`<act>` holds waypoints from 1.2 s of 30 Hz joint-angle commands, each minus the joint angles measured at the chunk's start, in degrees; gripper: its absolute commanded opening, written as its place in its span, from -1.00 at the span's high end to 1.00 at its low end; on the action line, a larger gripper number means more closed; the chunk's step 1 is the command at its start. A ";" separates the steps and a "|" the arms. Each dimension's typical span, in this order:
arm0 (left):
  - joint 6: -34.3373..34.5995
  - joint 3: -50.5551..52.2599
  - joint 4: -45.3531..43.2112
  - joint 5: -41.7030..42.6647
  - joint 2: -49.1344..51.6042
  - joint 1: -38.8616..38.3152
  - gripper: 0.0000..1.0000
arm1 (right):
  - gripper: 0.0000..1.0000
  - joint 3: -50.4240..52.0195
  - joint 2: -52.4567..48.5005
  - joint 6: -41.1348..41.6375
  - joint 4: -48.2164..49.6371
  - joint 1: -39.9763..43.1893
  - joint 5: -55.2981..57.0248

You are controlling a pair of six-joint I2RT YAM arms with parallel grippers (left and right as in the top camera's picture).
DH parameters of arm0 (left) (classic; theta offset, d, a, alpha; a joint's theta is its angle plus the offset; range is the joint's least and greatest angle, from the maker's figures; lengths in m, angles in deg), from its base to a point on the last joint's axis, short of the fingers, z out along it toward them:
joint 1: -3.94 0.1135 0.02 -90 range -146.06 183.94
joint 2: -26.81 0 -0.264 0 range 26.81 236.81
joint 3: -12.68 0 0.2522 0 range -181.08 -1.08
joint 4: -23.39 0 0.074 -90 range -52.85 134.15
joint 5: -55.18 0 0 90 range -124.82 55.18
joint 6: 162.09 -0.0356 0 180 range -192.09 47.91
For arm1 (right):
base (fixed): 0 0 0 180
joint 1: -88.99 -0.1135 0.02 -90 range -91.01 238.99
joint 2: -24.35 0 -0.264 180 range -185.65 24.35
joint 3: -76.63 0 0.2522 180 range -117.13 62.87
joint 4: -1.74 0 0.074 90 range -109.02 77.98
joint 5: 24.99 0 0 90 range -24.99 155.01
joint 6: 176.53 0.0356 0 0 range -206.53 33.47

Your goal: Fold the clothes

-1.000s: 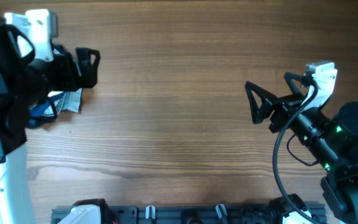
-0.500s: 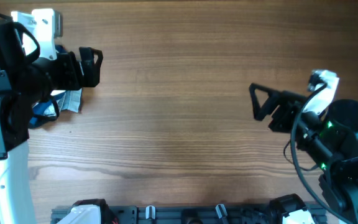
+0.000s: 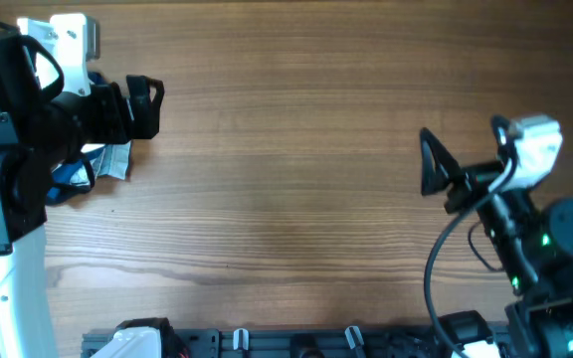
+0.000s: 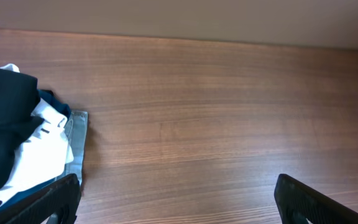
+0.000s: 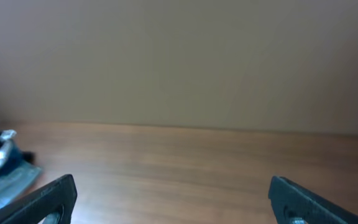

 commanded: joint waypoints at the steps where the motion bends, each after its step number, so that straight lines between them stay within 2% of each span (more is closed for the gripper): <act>1: -1.31 -0.22 -0.15 -0.33 0.07 -0.26 -1.00 | -0.99 10.64 8.98 -3.43 2.51 4.02 0.35; 6: -1.31 -0.22 -0.15 -0.33 0.07 -0.26 -1.00 | -0.99 23.17 19.65 -3.43 6.19 7.54 -0.11; 13: -1.31 -0.22 -0.15 -0.33 0.07 -0.26 -1.00 | -0.99 40.72 31.67 -3.39 20.96 7.76 -2.97; 19: -1.31 -0.22 -0.15 -0.33 0.07 -0.26 -1.00 | -0.99 48.06 34.64 -3.41 25.38 7.80 -3.76; 21: -1.31 -0.22 -0.15 -0.33 0.07 -0.26 -1.00 | -0.99 52.13 34.64 -3.43 32.50 7.80 -3.74; 28: -1.31 -0.22 -0.15 -0.33 0.07 -0.26 -1.00 | -1.00 52.46 34.62 -3.58 31.19 7.80 -3.72; 32: -1.31 -0.22 -0.15 -0.33 0.07 -0.26 -1.00 | -0.99 52.46 34.62 -3.54 25.73 7.80 -3.72; 36: -1.31 -0.22 -0.15 -0.33 0.07 -0.26 -1.00 | -1.00 52.43 33.90 -3.61 25.99 7.80 -3.54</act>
